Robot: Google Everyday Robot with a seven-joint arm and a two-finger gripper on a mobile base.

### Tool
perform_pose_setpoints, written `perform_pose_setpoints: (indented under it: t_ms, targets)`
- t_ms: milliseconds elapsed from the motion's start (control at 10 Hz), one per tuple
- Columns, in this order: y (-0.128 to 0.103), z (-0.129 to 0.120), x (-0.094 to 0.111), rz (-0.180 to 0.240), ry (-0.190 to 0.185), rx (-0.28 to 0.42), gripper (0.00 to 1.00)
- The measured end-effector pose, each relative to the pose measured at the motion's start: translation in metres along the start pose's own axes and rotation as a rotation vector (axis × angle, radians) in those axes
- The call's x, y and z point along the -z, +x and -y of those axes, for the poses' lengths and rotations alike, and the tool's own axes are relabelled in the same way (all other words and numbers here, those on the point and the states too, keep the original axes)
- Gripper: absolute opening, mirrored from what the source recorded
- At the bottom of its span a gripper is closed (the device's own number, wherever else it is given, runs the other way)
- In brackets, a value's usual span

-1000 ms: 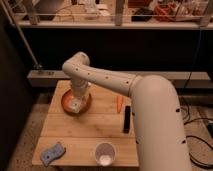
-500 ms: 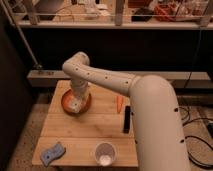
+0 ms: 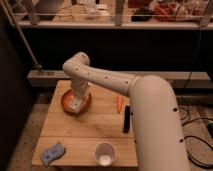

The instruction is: Place the bottle in the ceramic bowl

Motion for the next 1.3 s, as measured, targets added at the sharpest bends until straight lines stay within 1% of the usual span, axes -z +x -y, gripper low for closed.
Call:
perform_pose_setpoints:
  t_ms: [1300]
  targets:
    - [0.0018,-0.0004,-0.0051,0.002,-0.001,0.007,0.04]
